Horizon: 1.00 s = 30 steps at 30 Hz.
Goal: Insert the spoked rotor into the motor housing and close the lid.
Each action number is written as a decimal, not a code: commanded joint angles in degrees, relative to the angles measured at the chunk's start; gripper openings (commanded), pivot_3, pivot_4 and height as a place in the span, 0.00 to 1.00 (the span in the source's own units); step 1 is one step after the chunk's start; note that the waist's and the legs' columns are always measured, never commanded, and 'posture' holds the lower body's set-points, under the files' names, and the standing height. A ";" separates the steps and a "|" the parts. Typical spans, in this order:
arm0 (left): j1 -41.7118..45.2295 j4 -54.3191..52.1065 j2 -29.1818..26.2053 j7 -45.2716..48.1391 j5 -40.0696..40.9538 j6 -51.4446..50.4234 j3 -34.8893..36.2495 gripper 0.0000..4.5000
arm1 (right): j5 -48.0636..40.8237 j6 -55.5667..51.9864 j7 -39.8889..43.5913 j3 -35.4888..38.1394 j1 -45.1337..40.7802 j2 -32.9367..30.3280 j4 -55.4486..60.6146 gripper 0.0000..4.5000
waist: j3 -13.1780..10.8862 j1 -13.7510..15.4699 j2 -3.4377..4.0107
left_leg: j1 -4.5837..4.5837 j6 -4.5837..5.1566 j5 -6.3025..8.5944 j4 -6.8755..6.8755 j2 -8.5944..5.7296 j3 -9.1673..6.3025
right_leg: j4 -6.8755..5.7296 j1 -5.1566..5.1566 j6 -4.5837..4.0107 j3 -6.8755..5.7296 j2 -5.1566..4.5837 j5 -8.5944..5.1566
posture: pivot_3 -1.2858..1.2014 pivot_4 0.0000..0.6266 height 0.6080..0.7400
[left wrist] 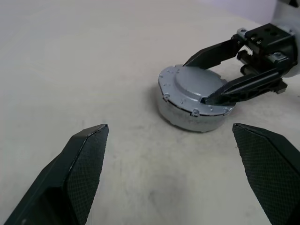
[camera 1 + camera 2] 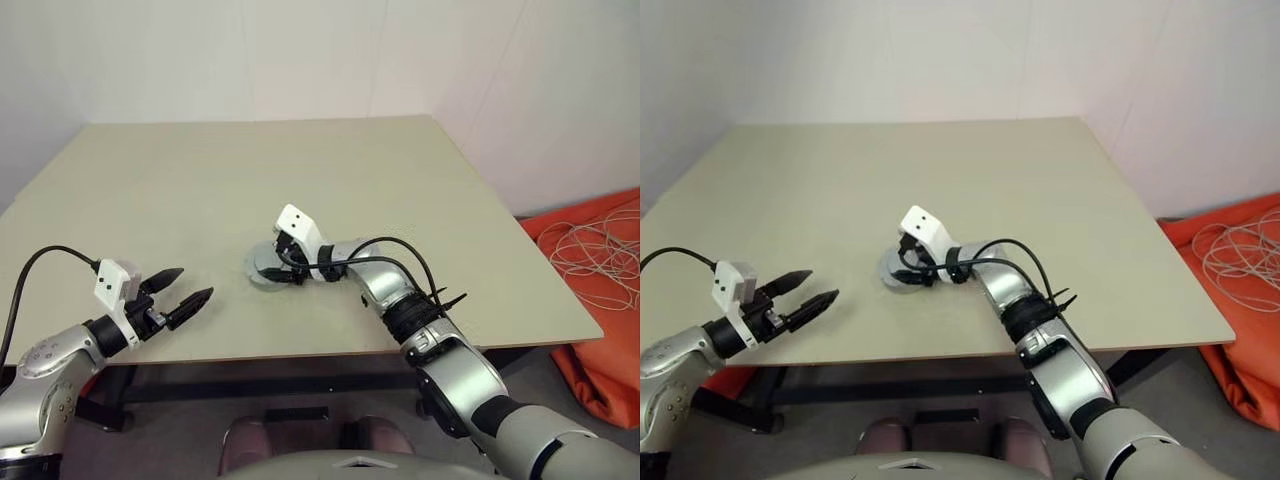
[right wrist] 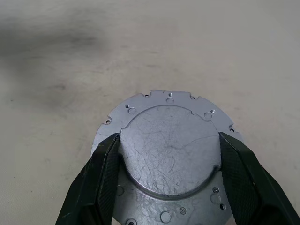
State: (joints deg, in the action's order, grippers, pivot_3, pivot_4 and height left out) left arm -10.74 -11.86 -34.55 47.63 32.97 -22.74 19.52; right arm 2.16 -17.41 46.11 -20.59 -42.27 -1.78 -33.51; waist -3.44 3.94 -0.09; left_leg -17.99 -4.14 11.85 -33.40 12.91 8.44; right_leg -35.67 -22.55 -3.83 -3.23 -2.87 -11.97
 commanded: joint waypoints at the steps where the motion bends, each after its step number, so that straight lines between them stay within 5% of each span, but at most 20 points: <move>1: 1.07 -1.70 -1.13 -0.58 0.04 -0.55 0.37 1.00 | 2.19 -3.54 -1.45 -0.84 -0.44 -0.94 -2.44 0.69 | -0.01 0.01 0.01 | 0.01 0.00 0.00 0.00 0.00 0.00 | 0.01 0.03 0.00 0.00 0.00 0.00 | 0.52 0.00 1.00; 16: 8.22 0.31 -1.06 -5.25 0.34 -8.11 -1.50 1.00 | 2.06 -2.66 -0.84 -1.41 -1.18 -1.07 -2.92 0.69 | 0.02 0.02 -0.02 | 0.11 0.00 0.00 0.04 -0.03 -0.02 | 0.14 0.19 0.02 0.00 -0.02 -0.01 | 0.52 0.00 1.00; 20: 13.24 3.28 0.54 -7.16 -1.27 -8.41 -3.40 0.79 | 1.91 -2.57 -0.93 -1.14 -1.46 -1.07 -3.16 0.69 | 0.06 0.08 -0.07 | 0.11 0.00 0.00 0.04 -0.04 -0.02 | 0.14 0.19 0.01 0.00 -0.02 -0.01 | 0.52 0.00 1.00; 30: 25.38 12.72 6.62 -11.21 -10.27 -5.87 -14.26 0.02 | 1.77 -2.28 -0.88 -0.92 -1.91 -1.04 -3.53 0.69 | 0.12 0.05 -0.15 | 0.08 -0.02 -0.02 0.07 -0.07 -0.04 | 0.14 0.19 0.02 0.00 -0.06 0.00 | 0.52 0.00 1.00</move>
State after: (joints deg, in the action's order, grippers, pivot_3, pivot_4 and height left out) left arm 12.98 0.02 -27.93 37.03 24.39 -29.82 6.22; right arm 2.30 -18.70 46.13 -21.16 -44.09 -1.98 -35.24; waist -3.32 3.99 -0.24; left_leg -17.92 -4.17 11.83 -33.33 12.84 8.41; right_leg -35.53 -22.38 -3.81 -3.23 -2.92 -11.97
